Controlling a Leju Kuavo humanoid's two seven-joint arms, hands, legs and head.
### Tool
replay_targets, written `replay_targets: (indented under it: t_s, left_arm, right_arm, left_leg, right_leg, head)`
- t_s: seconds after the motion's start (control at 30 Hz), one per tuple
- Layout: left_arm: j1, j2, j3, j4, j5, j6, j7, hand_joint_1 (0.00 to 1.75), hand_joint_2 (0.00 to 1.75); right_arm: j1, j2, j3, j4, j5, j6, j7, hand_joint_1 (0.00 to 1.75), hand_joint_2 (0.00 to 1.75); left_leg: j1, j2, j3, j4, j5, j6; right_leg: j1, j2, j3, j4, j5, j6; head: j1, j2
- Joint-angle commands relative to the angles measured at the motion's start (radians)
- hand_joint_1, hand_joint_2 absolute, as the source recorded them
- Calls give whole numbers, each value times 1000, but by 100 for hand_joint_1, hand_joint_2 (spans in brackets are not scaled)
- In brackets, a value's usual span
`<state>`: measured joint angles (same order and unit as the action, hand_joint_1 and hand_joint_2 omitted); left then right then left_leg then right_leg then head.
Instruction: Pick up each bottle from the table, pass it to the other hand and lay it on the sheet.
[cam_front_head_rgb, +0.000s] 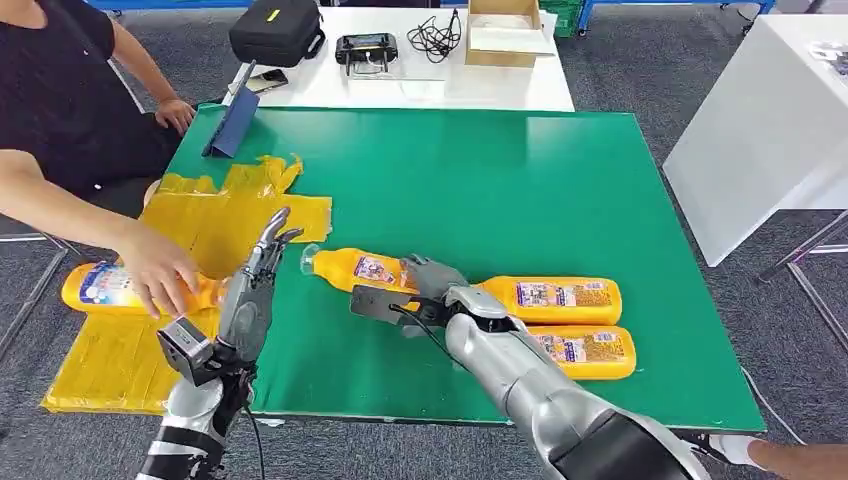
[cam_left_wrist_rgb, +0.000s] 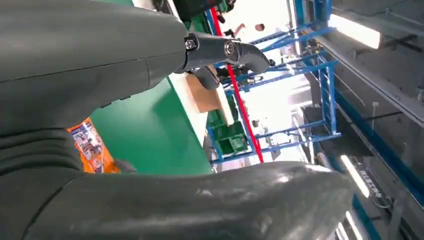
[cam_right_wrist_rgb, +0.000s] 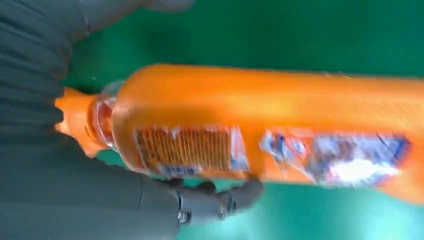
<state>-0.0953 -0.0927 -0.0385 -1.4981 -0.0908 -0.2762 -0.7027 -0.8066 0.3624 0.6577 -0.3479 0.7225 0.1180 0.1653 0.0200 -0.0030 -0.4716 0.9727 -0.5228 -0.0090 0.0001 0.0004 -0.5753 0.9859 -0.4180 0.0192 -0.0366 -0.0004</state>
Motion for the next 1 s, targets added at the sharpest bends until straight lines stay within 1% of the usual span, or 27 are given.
replay_targets:
  t_s: [0.03,0.13,0.2,0.23,0.27,0.4,0.53,0.63,0.67,0.73,0.77,0.8,0.83,0.87,0.9,0.93,0.97,1.0]
  left_arm:
    - [-63,-22,-39,47,13,-29,5,0,0]
    - [-69,-27,-36,49,26,-42,5,0,0]
    - [-74,-31,-37,45,33,-57,5,0,0]
    - [-76,-33,-39,45,29,-56,5,0,0]
    - [-78,-34,-41,46,30,-60,5,0,0]
    - [-78,-34,-41,46,30,-60,5,0,0]
    - [-78,-37,-63,40,31,-73,5,0,0]
    - [-83,-38,-78,35,34,-72,5,0,0]
    - [-85,-38,-80,34,35,-71,5,0,0]
    - [-79,-37,-81,29,38,-71,5,0,0]
    - [-68,-39,-72,24,53,-79,5,0,0]
    - [-55,-43,-57,13,62,-82,5,0,0]
    - [-37,-48,-34,-12,56,-65,5,0,0]
    - [-16,-56,1,-6,69,-48,5,0,0]
    - [-1,-64,34,-11,77,-46,5,0,0]
    - [11,-71,61,-8,94,-47,5,0,0]
    - [19,-82,97,-17,101,-54,5,0,0]
    - [20,-92,122,-10,108,-57,5,0,0]
  right_arm:
    - [20,-13,143,128,-35,84,83,175,175]
    - [34,-16,152,155,-17,89,97,175,175]
    - [51,-27,163,161,1,103,125,175,175]
    - [60,-32,167,164,8,107,134,175,175]
    - [67,-35,165,165,8,108,139,175,175]
    - [67,-35,165,165,8,108,139,175,175]
    - [107,-64,163,170,19,109,185,175,175]
    - [124,-84,148,172,15,102,190,175,175]
    - [127,-88,138,172,9,93,193,175,175]
    - [134,-96,109,164,-12,52,185,175,175]
    - [138,-102,57,151,-53,-12,149,175,175]
    - [139,-106,7,140,-93,-91,87,175,175]
    - [138,-110,-60,130,-141,-198,-19,175,175]
    - [139,-115,-177,102,-238,-315,-171,175,175]
    - [135,-116,-264,90,-308,-349,-286,175,175]
    - [137,-118,-343,66,-382,-346,-377,175,175]
    - [130,-118,-403,50,-429,-318,-448,175,175]
    - [130,-114,-447,32,-465,-286,-493,175,175]
  left_leg:
    - [0,-3,2,-2,1,2]
    - [1,-3,5,-4,1,2]
    - [0,-3,5,-3,1,2]
    - [1,-2,5,-2,0,1]
    - [0,-3,6,-3,1,1]
    - [0,-3,8,-3,1,1]
    - [1,-3,12,-4,2,1]
    - [0,-5,14,-5,2,2]
    - [0,-3,16,-3,1,1]
    - [0,-6,15,-5,3,3]
    - [-2,-4,17,-3,1,2]
    - [-2,-5,16,-5,3,3]
    - [-2,-2,20,-3,0,2]
    - [-2,-3,18,-4,2,3]
    - [-2,0,19,-2,0,3]
    - [-2,-1,18,-3,1,3]
    - [-2,1,16,-4,2,3]
    - [-3,3,17,-2,0,3]
  right_leg:
    - [1,-4,4,-3,0,0]
    - [1,-3,6,-4,0,0]
    - [0,-4,6,-4,0,0]
    - [1,-2,6,-3,0,0]
    - [1,-4,7,-4,0,0]
    - [1,-3,9,-4,1,0]
    - [1,-4,13,-5,1,0]
    - [1,-6,17,-7,1,1]
    - [1,-4,18,-5,0,0]
    - [1,-7,18,-8,3,1]
    - [1,-5,19,-6,1,1]
    - [1,-6,19,-8,3,1]
    - [1,-4,21,-6,1,0]
    - [1,-4,20,-8,3,1]
    - [0,-1,20,-5,1,0]
    - [0,-2,20,-7,3,1]
    - [0,0,18,-7,4,1]
    - [-1,1,18,-4,2,1]
  head:
    - [0,0]
    - [0,0]
    - [0,0]
    - [-1,0]
    - [0,0]
    - [-1,0]
    - [-1,0]
    - [-1,0]
    - [-1,0]
    - [-1,0]
    - [-1,0]
    - [0,0]
    - [-1,0]
    - [0,0]
    - [0,0]
    - [-1,0]
    - [0,0]
    - [-1,0]
